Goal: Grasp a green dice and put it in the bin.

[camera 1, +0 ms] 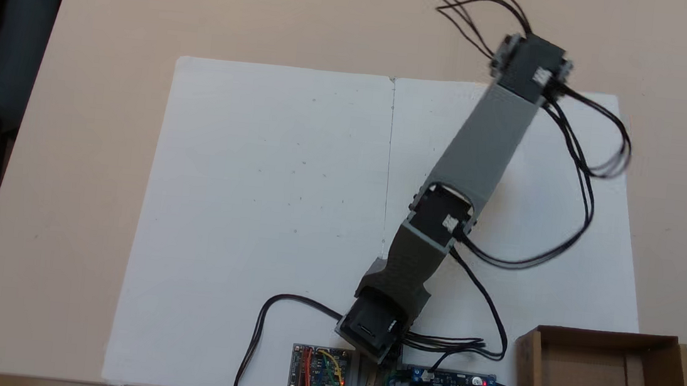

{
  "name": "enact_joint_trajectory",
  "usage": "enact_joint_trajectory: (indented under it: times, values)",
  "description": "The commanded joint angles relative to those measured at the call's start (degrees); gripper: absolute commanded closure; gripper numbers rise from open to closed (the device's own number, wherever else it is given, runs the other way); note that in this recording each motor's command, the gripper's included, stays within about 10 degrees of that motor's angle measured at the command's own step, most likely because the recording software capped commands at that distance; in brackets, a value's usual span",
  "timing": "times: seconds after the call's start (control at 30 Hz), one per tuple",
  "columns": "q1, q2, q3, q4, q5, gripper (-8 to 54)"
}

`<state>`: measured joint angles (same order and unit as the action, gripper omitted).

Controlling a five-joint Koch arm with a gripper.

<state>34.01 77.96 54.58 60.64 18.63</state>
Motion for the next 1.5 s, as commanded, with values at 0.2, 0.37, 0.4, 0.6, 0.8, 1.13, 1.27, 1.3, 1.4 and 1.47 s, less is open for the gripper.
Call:
enact_joint_trajectory:
  times: [0.2, 0.37, 0.4, 0.6, 0.8, 1.13, 1.27, 1.3, 1.4, 1.47]
  values:
    - [28.39, 7.21, -0.97, 8.88, -17.49, 33.8]
    - [44.12, 7.21, -0.88, 12.57, -26.87, 33.8]
    - [47.02, 7.03, -0.88, 12.66, -28.63, 33.8]
    - [60.91, 3.78, -0.88, 12.04, -38.83, 33.8]
    - [69.96, -5.19, -0.70, 7.38, -45.26, 33.8]
    - [72.95, -11.87, 3.60, -2.46, -47.46, 33.8]
    - [72.86, -11.95, 4.92, -3.96, -47.20, 18.5]
    - [72.86, -11.95, 7.03, -3.69, -47.11, 13.2]
    - [72.07, -11.60, 10.37, -4.39, -46.93, 3.2]
    - [72.07, -11.43, 10.37, -4.39, -46.85, 0.0]
